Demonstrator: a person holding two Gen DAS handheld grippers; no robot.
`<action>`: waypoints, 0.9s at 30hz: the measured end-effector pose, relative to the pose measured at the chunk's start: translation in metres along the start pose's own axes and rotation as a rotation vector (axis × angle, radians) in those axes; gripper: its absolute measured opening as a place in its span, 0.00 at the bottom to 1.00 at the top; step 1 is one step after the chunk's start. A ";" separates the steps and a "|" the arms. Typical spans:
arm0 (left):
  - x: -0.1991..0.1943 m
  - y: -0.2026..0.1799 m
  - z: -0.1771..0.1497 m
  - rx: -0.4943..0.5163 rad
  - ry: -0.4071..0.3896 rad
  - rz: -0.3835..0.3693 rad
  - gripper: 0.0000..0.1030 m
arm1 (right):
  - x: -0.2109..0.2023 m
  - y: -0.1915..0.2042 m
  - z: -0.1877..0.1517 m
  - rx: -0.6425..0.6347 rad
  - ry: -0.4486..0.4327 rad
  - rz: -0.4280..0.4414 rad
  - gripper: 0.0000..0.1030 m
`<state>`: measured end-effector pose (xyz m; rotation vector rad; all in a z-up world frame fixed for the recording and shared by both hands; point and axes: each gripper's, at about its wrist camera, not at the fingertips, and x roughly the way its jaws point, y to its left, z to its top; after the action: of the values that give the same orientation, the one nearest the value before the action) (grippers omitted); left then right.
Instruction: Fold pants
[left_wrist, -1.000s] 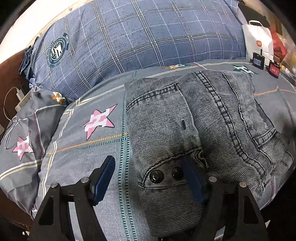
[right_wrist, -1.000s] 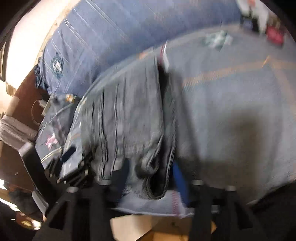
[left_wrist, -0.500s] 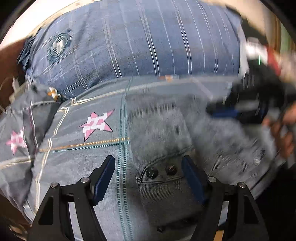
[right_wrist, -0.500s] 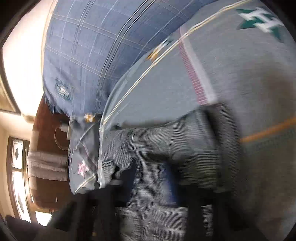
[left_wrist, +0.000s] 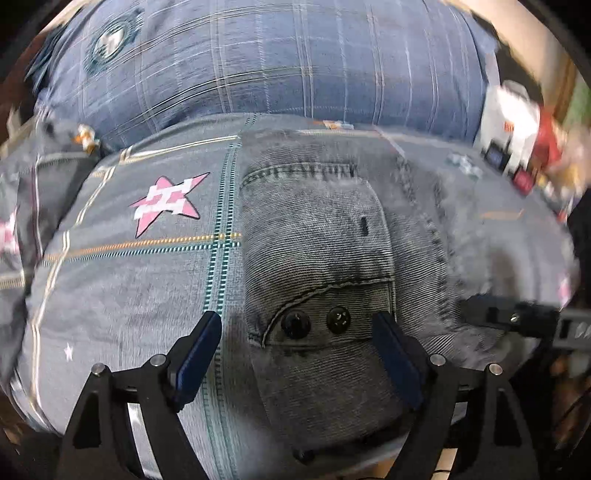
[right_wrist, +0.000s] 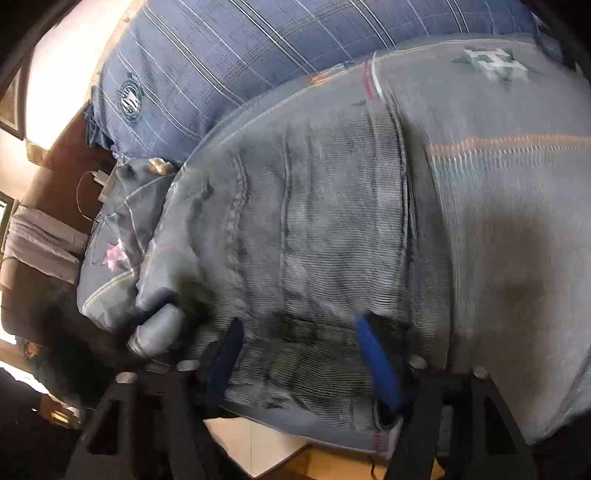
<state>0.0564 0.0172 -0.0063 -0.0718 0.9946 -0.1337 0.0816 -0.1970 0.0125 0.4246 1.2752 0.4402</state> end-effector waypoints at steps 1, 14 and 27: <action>-0.012 0.006 0.001 -0.033 -0.031 -0.015 0.82 | -0.006 0.006 0.001 -0.012 -0.005 -0.011 0.60; 0.019 0.010 -0.018 -0.022 0.012 0.007 0.84 | 0.008 0.152 0.106 -0.399 0.042 -0.163 0.78; 0.020 0.012 -0.019 -0.017 -0.005 -0.022 0.85 | 0.171 0.176 0.171 -0.454 0.499 -0.364 0.40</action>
<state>0.0522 0.0263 -0.0342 -0.0985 0.9898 -0.1449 0.2736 0.0327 0.0083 -0.3204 1.6368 0.5231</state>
